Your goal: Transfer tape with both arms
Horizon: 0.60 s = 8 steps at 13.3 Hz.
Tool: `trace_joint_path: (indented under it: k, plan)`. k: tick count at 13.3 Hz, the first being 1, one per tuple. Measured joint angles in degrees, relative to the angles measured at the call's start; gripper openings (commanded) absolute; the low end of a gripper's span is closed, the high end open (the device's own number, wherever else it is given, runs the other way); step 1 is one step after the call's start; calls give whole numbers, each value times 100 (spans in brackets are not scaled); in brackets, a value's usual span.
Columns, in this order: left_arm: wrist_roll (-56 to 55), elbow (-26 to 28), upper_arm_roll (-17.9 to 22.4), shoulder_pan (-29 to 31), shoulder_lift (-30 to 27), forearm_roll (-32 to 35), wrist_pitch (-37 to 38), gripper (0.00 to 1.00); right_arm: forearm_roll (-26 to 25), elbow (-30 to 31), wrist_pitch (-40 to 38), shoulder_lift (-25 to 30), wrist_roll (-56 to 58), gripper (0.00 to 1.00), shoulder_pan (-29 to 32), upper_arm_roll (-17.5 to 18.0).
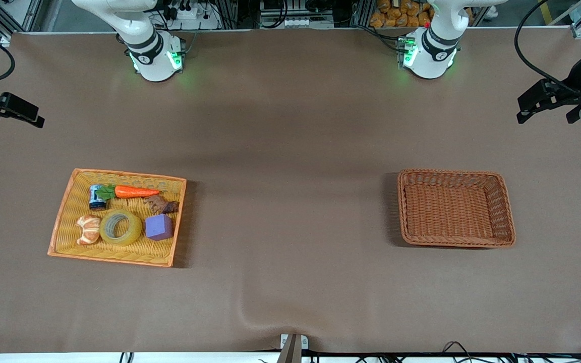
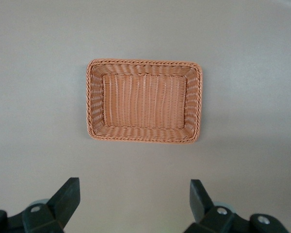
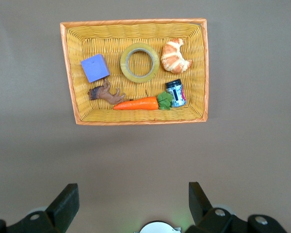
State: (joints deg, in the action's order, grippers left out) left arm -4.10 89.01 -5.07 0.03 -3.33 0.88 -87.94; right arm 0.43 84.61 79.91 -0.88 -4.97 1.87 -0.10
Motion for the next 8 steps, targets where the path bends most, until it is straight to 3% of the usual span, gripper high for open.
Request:
trace_joint_path:
  k: [8]
  plan:
    - [0, -7, 10, 4, 3, 0, 9, 100, -4, 7, 56, 0, 3, 100, -38, 55]
